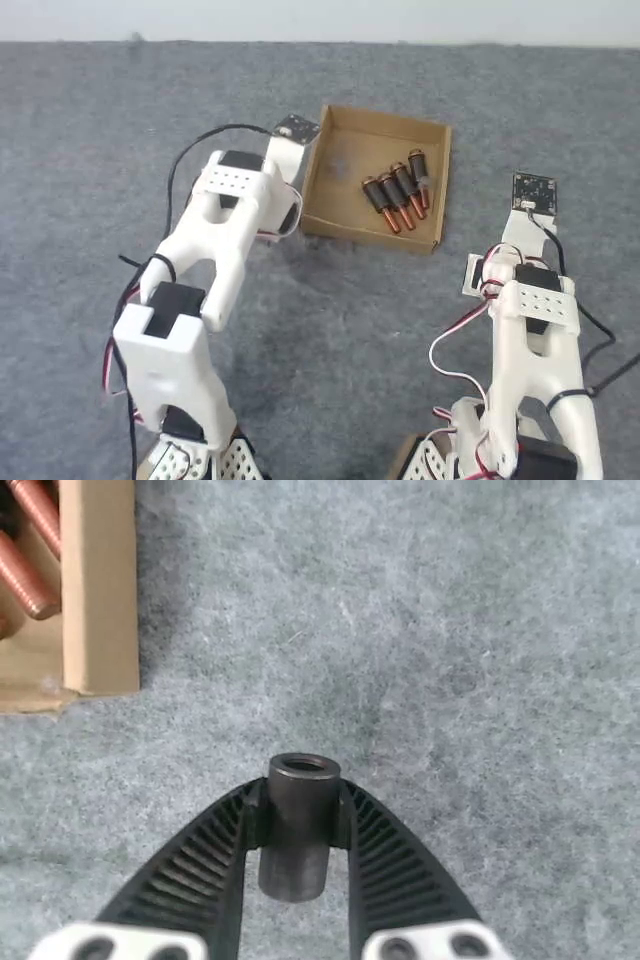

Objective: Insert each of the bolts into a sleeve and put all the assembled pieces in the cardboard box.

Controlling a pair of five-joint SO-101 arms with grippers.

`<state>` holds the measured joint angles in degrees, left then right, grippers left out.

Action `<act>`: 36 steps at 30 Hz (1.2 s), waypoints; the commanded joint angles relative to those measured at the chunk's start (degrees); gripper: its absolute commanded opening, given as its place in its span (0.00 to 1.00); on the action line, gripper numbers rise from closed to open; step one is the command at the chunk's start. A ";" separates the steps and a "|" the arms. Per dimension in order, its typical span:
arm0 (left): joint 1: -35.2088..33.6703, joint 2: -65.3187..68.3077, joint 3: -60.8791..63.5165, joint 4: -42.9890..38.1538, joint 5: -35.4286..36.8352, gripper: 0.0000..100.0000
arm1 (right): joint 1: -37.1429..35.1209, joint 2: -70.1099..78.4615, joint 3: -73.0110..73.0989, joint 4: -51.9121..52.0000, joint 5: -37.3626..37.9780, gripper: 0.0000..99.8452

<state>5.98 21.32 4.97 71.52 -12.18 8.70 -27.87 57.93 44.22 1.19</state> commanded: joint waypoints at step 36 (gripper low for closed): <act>-18.11 12.40 -13.05 5.01 -30.95 0.01 | -1.89 -2.59 2.02 -4.97 4.13 0.01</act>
<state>-9.32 33.98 -6.02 76.09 -40.13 7.21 -27.87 60.31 40.26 4.62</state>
